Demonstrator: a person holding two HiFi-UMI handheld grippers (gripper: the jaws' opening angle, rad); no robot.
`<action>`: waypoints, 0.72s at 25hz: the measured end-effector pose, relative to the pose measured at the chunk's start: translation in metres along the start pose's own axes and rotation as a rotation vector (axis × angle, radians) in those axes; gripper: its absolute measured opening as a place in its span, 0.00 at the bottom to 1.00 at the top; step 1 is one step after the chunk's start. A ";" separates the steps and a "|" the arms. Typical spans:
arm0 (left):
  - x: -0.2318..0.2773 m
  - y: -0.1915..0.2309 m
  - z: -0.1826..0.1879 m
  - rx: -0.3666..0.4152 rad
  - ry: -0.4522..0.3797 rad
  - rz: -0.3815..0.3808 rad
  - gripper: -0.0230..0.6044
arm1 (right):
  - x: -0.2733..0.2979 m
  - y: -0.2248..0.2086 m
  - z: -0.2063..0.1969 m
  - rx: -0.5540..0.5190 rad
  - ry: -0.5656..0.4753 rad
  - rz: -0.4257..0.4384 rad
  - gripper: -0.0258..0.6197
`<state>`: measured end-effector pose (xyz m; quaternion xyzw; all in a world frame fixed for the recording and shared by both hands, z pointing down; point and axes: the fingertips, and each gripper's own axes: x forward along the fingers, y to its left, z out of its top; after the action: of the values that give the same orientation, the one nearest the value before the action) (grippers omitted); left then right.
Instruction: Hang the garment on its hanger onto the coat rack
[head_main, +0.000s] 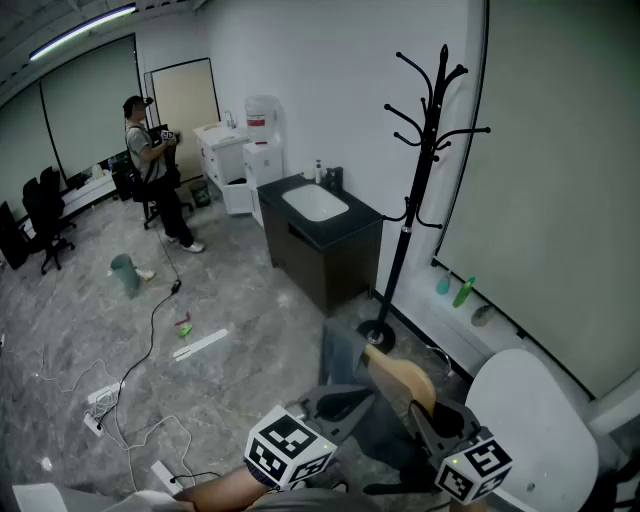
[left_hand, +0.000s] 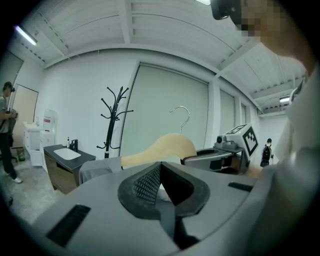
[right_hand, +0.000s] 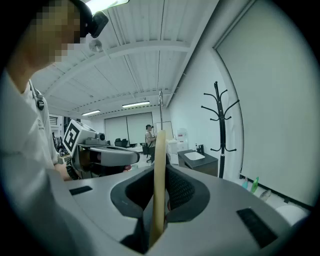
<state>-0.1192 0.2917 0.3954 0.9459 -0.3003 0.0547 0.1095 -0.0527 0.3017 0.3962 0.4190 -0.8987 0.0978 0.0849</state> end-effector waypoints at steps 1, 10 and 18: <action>0.002 0.001 0.001 0.001 0.000 0.000 0.04 | 0.000 -0.003 0.000 0.001 0.000 -0.002 0.14; 0.012 0.001 -0.001 -0.001 0.005 -0.003 0.04 | -0.002 -0.015 -0.002 0.018 -0.003 -0.009 0.14; 0.020 0.000 -0.005 -0.008 0.011 0.012 0.04 | -0.012 -0.029 -0.001 0.060 -0.013 -0.006 0.14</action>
<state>-0.1029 0.2818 0.4031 0.9434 -0.3055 0.0591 0.1147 -0.0222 0.2927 0.3973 0.4246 -0.8947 0.1219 0.0669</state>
